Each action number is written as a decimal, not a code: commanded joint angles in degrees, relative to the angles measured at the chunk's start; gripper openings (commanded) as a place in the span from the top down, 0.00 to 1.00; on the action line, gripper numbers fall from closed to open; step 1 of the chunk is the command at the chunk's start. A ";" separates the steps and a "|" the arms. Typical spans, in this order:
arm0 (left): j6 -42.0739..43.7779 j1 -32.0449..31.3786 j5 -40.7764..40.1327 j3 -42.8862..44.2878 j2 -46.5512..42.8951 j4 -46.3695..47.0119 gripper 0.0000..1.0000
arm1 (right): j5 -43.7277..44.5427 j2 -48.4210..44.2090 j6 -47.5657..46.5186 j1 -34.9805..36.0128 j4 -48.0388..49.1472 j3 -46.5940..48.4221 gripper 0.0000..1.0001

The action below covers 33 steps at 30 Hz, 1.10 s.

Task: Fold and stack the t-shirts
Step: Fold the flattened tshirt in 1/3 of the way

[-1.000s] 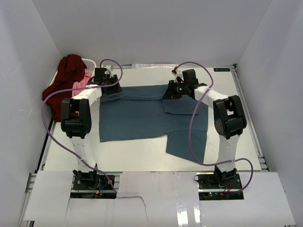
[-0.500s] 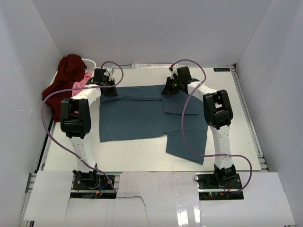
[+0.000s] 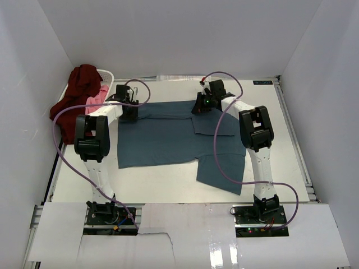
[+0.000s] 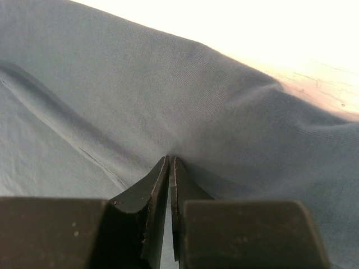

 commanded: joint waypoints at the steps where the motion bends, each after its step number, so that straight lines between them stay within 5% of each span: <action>1: 1.91 -0.85 -7.10 -0.05 0.30 -1.10 0.47 | 1.25 0.84 -1.71 -0.61 -1.35 -1.07 0.89; 3: 2.43 -1.47 -7.64 -0.57 0.22 -1.10 0.36 | 0.90 0.49 -1.71 -0.70 -1.17 -1.43 0.88; 6: 2.96 -1.90 -8.79 -0.49 0.30 -1.19 0.35 | 0.54 0.14 -1.62 -0.96 -1.26 -1.43 0.87; 12: 3.23 -1.91 -10.02 -0.75 0.31 -0.49 0.36 | 0.46 -0.22 -1.89 -1.05 -1.18 -1.78 0.87; 17: 3.49 -1.99 -9.93 -1.54 -2.24 1.79 0.47 | 0.10 -0.04 -2.06 -1.14 -1.26 -2.04 0.86; 25: 3.66 -1.99 -11.16 -1.98 -2.42 3.46 0.45 | -0.42 0.31 -2.06 -1.23 -1.44 -2.21 0.85; 28: 4.54 -1.99 -10.37 -1.98 -2.33 4.34 0.57 | -0.42 0.22 -2.24 -1.23 -1.17 -2.57 0.85; 30: 4.81 -1.99 -10.20 -1.63 -2.16 3.91 0.77 | -0.42 0.22 -2.42 -1.23 -1.35 -2.74 0.85; 33: 4.46 -1.99 -10.28 -1.89 -2.77 3.38 0.79 | 0.10 0.40 -2.59 -1.23 -1.61 -2.66 0.84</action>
